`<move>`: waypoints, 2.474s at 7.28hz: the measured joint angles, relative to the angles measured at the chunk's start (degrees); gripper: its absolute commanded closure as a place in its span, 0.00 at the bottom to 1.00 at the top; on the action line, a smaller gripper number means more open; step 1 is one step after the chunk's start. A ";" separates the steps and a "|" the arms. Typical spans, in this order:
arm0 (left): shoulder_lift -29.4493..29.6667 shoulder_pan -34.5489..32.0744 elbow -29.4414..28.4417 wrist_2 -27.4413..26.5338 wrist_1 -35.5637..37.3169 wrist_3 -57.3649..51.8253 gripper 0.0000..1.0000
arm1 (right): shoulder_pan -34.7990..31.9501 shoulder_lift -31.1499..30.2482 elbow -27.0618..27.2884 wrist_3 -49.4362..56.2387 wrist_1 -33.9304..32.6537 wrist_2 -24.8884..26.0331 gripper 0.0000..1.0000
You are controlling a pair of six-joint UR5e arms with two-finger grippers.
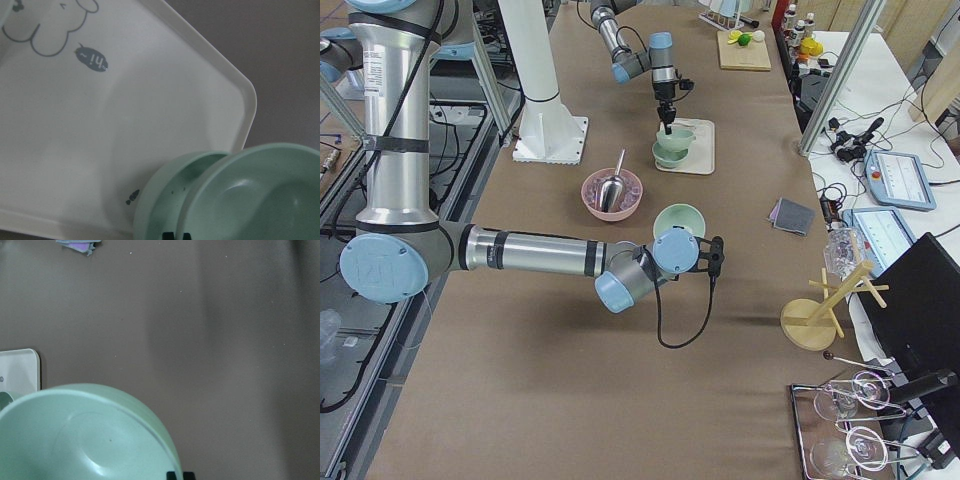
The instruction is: Stack green bowls together
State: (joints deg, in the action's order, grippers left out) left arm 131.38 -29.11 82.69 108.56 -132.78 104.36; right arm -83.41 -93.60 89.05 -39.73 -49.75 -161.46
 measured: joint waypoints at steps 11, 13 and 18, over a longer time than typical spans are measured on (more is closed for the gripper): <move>-5.08 -11.55 6.43 6.64 6.28 -6.54 0.02 | 6.57 20.32 0.88 -23.95 0.09 2.24 1.00; -7.22 -15.54 8.17 8.31 8.18 -10.30 0.02 | 17.96 26.23 1.85 -33.87 0.20 8.81 1.00; -7.75 -18.00 7.85 10.08 9.37 -10.68 0.02 | 35.60 28.11 3.22 -42.83 0.22 20.25 1.00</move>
State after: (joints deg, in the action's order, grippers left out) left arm 123.64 -47.12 90.55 118.64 -123.41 93.68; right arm -47.81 -65.49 92.26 -82.55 -49.52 -141.21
